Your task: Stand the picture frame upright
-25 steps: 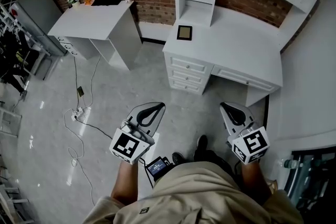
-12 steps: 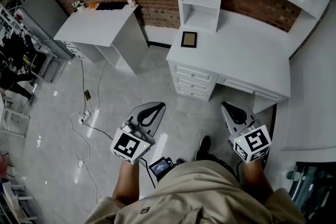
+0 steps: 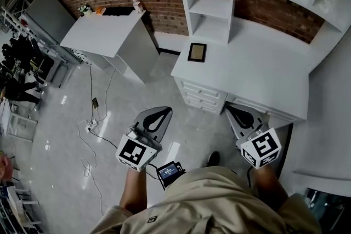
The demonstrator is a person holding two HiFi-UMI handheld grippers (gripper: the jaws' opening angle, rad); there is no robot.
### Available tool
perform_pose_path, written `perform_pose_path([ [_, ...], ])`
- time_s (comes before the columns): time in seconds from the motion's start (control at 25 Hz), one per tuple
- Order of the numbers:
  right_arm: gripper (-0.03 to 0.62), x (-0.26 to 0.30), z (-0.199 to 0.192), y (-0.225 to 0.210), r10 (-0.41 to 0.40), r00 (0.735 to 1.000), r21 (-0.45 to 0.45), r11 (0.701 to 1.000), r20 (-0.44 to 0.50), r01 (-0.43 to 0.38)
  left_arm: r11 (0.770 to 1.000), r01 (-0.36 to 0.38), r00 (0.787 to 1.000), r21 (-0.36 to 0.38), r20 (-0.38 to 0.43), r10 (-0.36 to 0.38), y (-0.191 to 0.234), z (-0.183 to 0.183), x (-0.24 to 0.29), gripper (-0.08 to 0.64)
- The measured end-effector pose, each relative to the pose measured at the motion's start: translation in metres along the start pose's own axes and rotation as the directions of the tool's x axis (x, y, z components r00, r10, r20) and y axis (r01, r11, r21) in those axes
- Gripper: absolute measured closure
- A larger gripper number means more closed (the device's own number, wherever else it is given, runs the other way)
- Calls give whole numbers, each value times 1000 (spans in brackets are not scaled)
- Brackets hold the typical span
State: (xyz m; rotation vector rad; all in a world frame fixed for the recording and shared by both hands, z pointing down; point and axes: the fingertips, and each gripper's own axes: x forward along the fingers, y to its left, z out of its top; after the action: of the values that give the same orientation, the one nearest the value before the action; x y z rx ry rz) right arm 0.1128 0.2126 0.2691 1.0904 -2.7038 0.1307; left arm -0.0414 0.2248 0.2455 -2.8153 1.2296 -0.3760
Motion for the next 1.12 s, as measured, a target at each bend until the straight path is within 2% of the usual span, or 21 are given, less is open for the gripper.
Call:
perform_pose_path([
  [0.24,589,14,-6,-44,6,1000,21,1000,-15,-6,1000,-2,1000,28,-16,3,11,9,37,554],
  [0.44,589,34,-15,-55,3,999,39,999,-32,-2,1000,17,999,16,-29,-16,30,-1,56,554],
  [0.72,589,62,-7,-77,-91,995,48,994,-48,93,995,101,995,18,1,-101,70,-4,89,554],
  [0.84,589,79,0,-84,-130,990,49,990,-56,133,989,140,990,39,27,-142,92,0,101,554],
  [1.12,589,130,19,-91,-200,977,43,978,-71,203,977,210,976,29,55,-211,148,-8,122,554],
])
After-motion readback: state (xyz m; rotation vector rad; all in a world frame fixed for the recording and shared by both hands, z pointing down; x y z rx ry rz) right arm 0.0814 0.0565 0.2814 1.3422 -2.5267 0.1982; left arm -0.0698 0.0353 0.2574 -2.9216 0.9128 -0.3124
